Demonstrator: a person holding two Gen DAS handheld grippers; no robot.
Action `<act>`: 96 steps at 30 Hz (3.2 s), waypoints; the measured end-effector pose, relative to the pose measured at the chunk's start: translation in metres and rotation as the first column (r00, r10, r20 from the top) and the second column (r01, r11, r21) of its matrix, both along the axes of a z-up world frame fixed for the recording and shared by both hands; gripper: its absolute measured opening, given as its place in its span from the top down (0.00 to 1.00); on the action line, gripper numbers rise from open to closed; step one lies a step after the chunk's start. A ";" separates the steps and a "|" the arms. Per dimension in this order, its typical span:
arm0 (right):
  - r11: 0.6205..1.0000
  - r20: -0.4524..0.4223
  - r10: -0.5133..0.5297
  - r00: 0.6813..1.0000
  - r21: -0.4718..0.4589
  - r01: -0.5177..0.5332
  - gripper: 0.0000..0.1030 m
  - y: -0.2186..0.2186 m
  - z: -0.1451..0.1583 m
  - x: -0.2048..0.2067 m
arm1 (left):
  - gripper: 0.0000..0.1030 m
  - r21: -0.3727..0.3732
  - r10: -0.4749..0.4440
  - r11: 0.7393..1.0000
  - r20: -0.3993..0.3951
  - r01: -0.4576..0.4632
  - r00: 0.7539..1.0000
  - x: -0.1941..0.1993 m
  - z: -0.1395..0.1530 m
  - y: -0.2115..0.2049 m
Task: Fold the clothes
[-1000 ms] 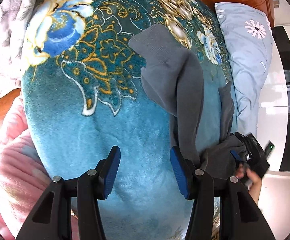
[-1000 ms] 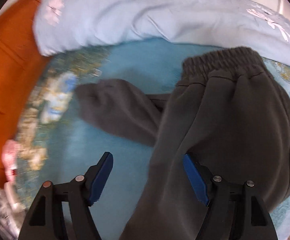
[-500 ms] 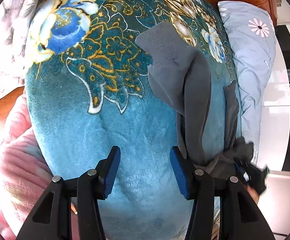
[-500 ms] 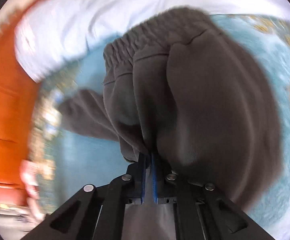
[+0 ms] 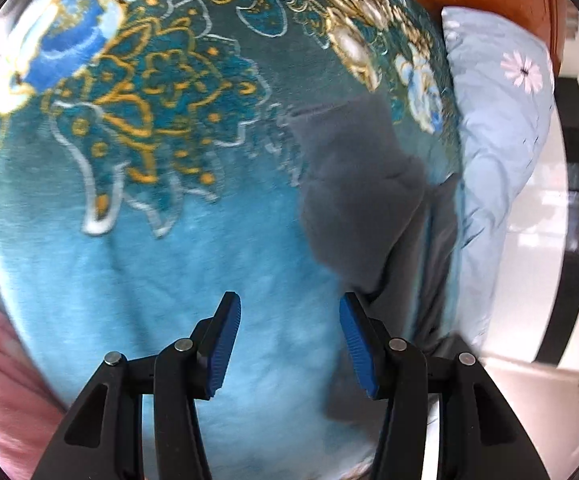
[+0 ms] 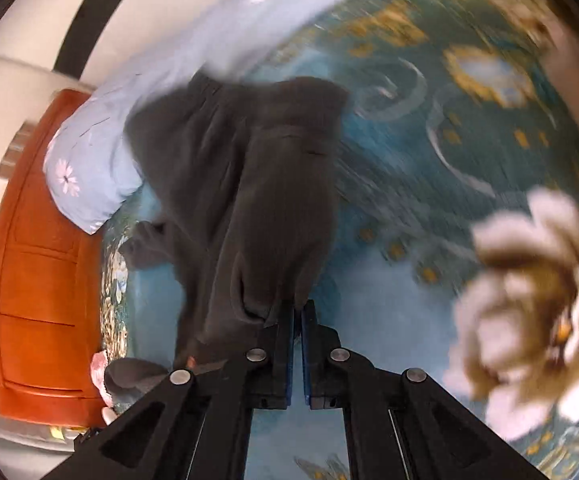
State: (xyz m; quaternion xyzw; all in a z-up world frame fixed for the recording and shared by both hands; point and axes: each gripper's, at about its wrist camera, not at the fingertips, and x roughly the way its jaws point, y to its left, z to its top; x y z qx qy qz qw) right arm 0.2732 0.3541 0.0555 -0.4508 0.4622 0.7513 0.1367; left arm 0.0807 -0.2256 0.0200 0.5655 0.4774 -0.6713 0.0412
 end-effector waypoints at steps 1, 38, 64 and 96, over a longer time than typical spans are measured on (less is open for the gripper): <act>1.000 0.021 0.010 1.000 -0.004 -0.010 0.97 -0.002 -0.004 0.000 | 0.49 0.001 -0.003 1.000 0.002 0.003 1.000 -0.005 -0.001 0.003; 0.984 -0.443 -0.153 0.884 -0.150 0.095 0.92 0.002 0.139 -0.029 | 0.95 -0.079 -0.029 0.997 -0.235 0.011 0.971 -0.039 0.100 -0.048; 0.965 -0.503 0.237 0.831 0.024 -0.260 0.92 -0.083 0.230 0.033 | 0.95 -0.179 0.014 0.981 -0.298 -0.070 0.954 0.053 0.201 -0.109; 0.937 -0.172 -0.037 0.984 0.337 0.094 0.29 0.023 0.121 -0.073 | 0.60 -0.119 -0.175 0.979 -0.062 0.167 0.983 -0.054 0.048 0.017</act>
